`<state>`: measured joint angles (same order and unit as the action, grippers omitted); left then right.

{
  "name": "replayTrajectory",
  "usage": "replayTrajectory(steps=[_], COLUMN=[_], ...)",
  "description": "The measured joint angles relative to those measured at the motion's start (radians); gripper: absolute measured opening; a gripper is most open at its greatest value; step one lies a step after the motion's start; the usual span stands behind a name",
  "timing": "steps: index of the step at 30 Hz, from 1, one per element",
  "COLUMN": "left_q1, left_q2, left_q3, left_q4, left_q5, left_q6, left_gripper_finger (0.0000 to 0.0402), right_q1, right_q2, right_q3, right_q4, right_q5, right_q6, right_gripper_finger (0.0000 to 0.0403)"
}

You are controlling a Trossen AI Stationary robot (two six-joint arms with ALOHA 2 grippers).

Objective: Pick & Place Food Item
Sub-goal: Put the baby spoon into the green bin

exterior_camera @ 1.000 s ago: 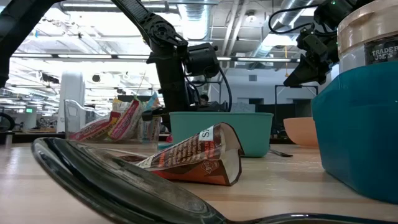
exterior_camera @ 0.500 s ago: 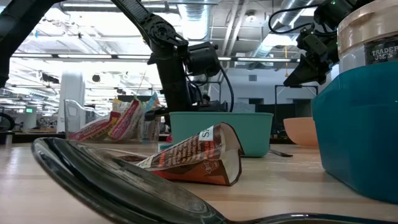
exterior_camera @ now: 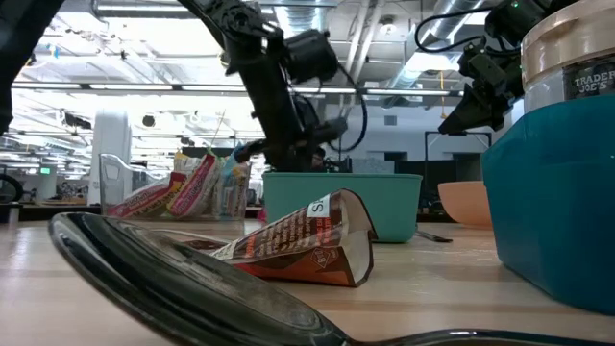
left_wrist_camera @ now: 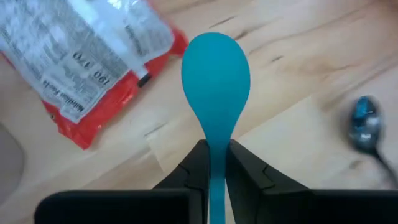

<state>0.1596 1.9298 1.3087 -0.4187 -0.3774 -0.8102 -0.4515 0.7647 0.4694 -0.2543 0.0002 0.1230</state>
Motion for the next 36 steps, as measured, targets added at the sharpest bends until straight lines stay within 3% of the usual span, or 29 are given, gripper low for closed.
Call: replayTrajectory(steps=[11, 23, 36], left_q1=[-0.080, -0.200, -0.289], left_q2=[-0.128, -0.165, -0.156], left_q3=[0.000, 0.000, -0.042], left_q4=[0.104, 0.289, 0.358], left_q5=[-0.042, -0.034, -0.026], left_q6=[0.181, 0.520, 0.544], left_gripper_finger=[0.0028, 0.0034, 0.0032], right_q1=[0.000, 0.000, 0.000], right_q2=[0.000, 0.000, 0.000], right_q3=[0.000, 0.000, 0.000], right_q4=[0.000, 0.000, 0.000], right_q5=[0.000, 0.000, 0.000], right_q6=[0.000, 0.000, 0.000], right_gripper_finger=[0.0000, 0.0000, 0.0000])
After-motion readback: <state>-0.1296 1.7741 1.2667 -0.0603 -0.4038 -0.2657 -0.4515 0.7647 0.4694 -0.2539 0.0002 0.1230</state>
